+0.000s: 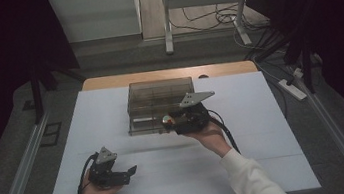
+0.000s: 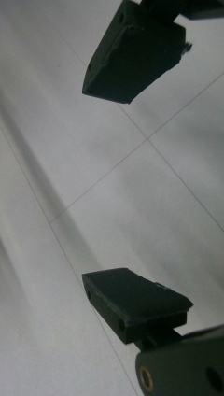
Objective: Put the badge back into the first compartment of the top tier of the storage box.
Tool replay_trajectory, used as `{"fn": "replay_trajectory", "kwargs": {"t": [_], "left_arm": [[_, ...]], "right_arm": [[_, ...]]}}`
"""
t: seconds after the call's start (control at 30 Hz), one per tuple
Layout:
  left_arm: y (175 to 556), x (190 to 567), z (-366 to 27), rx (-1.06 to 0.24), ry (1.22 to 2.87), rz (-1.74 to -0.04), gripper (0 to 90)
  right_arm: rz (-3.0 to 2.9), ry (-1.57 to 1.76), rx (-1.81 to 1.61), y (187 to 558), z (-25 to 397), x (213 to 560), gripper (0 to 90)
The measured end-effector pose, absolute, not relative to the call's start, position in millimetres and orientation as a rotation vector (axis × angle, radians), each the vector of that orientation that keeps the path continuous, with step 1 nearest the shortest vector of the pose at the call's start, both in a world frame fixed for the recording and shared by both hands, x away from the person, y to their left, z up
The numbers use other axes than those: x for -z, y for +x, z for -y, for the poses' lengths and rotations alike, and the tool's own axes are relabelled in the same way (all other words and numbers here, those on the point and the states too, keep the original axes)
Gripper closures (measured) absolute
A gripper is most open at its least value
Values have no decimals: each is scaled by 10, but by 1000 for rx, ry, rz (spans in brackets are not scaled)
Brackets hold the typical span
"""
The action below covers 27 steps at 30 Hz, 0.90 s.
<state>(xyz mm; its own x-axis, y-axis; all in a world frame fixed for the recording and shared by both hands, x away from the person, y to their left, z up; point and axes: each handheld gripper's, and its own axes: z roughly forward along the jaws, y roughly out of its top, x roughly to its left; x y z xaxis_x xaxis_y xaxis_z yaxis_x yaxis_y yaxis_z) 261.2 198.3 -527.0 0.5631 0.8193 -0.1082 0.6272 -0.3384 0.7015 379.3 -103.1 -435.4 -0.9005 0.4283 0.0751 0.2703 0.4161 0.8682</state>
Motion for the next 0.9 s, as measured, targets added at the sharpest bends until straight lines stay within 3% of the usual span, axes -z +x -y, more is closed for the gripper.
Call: {"fn": "replay_trajectory", "kwargs": {"t": [0.9], "left_arm": [[2611,5265,-1992,-344,2078,-1151,109]], "right_arm": [[-2524,578,-1514,3874,638,4325,473]]}}
